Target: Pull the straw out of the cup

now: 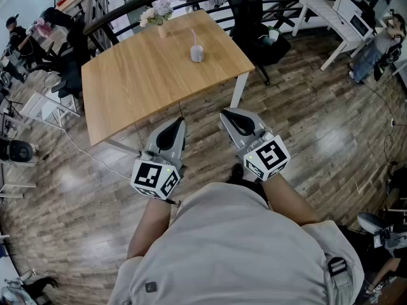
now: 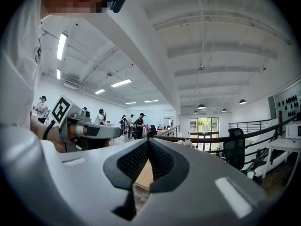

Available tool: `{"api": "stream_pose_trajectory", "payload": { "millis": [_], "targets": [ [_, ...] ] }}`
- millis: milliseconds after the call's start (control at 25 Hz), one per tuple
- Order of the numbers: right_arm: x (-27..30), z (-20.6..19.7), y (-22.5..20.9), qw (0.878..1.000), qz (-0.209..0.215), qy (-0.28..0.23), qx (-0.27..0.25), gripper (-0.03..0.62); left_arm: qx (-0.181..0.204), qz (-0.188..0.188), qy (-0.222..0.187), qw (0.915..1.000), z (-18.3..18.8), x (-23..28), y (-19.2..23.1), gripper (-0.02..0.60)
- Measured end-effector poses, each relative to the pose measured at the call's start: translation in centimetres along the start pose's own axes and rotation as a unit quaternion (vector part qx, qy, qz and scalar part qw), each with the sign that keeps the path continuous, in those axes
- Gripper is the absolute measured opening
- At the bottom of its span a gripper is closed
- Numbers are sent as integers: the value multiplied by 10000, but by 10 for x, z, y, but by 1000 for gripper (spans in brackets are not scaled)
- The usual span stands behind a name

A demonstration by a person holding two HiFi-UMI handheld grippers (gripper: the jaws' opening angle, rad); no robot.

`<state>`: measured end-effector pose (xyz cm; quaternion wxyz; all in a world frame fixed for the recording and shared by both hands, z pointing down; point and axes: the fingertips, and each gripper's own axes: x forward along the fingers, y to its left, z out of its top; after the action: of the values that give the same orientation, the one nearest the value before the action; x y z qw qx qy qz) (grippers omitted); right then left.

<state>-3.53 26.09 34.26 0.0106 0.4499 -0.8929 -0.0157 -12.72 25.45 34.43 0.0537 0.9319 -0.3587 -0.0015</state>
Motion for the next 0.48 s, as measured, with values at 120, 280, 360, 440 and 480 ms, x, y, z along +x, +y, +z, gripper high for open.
{"api": "stream_pose_trajectory", "payload": {
  "millis": [120,280,360,440,480],
  "targets": [
    [1,0,-10,10000,20,-16,-5,9,-9,35,-3,10000,-1,9,2,5],
    [3,-4,-31,10000,9,-30,39,9,-5,48,5,10000,0,30,1,5],
    [4,-5,-44,10000,22,-37,57,9,1,50,24,10000,-1,44,0,5],
    [5,-7,-59,10000,51,-37,78,9,-5,52,37,10000,-3,60,-1,5],
    [7,-9,-67,9999,64,-28,99,9,-9,53,45,10000,-4,69,-1,5]
  ]
}}
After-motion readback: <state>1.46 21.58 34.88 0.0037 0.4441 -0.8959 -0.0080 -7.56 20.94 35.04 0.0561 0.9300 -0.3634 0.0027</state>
